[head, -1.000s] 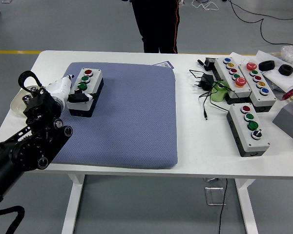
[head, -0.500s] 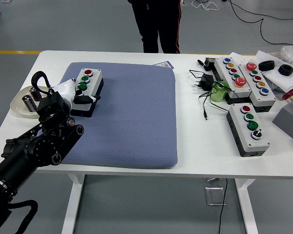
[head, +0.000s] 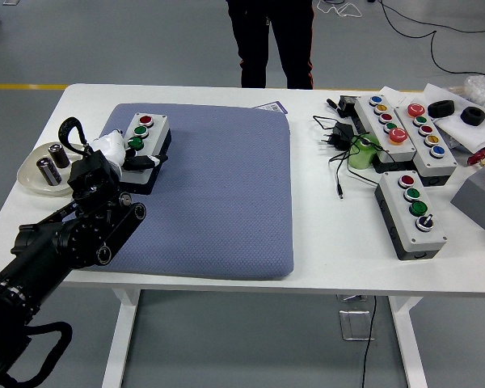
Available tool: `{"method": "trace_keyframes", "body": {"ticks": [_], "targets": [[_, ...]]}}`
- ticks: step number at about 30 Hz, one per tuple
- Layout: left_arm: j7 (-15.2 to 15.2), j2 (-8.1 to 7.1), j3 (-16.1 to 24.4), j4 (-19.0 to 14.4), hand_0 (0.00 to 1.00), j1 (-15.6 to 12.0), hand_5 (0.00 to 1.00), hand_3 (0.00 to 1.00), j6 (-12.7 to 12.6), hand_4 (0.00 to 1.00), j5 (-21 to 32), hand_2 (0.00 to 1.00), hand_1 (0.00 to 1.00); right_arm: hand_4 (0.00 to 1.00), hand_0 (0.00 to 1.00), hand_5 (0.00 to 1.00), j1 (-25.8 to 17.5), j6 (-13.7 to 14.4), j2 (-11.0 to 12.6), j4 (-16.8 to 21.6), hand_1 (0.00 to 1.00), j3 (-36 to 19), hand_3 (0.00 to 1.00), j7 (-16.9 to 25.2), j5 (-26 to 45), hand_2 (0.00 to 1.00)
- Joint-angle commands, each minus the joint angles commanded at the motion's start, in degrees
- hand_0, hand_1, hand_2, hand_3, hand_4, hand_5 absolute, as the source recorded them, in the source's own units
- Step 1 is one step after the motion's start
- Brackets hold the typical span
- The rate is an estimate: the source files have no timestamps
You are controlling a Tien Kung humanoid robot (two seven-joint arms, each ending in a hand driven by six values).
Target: Pick up the button,place it on the desk,press the button,press the button
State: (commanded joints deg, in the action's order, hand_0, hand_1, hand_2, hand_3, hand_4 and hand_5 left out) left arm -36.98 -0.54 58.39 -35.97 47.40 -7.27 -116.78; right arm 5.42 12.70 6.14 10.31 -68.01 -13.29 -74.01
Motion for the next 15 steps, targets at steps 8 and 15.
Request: {"method": "trace_keyframes", "body": {"ticks": [8, 15], "targets": [[0.0, 0.54, -0.75, 2.76, 0.884, 0.56, 0.653, 0.998, -0.57, 0.998, 0.21, 0.998, 0.998, 0.182, 0.749, 0.135, 0.12, -0.03, 0.04, 0.0, 0.702, -0.18, 0.583, -0.05, -0.29, 0.714], [0.0, 0.54, -1.5, 3.9, 0.88, 1.55, 0.639, 0.998, -0.83, 0.998, -3.16, 0.998, 0.998, 0.182, 0.749, 0.135, 0.19, -0.04, 0.02, 0.0, 0.702, -0.32, 0.583, -0.1, -0.38, 0.713]]}}
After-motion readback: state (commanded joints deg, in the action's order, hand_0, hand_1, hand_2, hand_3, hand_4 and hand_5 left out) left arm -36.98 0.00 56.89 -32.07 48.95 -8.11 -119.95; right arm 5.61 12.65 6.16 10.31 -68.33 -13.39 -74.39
